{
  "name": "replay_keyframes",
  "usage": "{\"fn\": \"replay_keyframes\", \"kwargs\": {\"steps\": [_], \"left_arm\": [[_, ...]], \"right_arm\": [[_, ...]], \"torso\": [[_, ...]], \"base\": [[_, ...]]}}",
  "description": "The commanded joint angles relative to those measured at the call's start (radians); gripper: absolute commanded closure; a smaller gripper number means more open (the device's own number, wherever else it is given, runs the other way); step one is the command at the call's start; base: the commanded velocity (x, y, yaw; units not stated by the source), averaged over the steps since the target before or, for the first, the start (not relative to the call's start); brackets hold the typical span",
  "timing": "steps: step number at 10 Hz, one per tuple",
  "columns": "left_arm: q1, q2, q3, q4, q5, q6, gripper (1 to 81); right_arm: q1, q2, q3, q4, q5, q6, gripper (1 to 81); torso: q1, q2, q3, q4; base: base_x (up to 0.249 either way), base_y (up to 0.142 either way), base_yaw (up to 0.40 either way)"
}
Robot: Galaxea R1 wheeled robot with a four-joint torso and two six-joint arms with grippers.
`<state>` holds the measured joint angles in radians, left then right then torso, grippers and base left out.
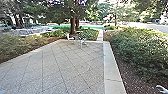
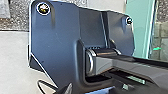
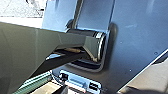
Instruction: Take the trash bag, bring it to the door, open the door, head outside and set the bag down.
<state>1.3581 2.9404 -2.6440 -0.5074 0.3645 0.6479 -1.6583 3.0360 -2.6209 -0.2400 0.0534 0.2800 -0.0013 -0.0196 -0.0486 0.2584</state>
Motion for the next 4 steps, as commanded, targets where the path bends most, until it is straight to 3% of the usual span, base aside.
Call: {"fn": "replay_keyframes", "kwargs": {"steps": [1,3,4], "left_arm": [[-0.021,0.022,-0.002,0.006,0.021,0.016,1.0],[0.020,0.066,-0.043,0.004,-0.155,0.016,1.0],[0.032,0.089,-0.071,0.004,-0.208,0.015,1.0]], "right_arm": [[0.031,0.020,0.026,-0.005,-0.052,0.002,1.0],[0.027,0.020,0.026,-0.012,-0.043,-0.007,1.0],[0.027,0.020,0.021,-0.012,-0.031,-0.007,1.0]], "torso": [[0.001,0.000,-0.001,0.000],[0.001,0.000,0.007,0.000],[0.001,-0.001,0.006,0.000]], "base": [[0.000,0.000,0.000],[0.000,0.000,0.000],[0.000,0.000,0.000]]}}
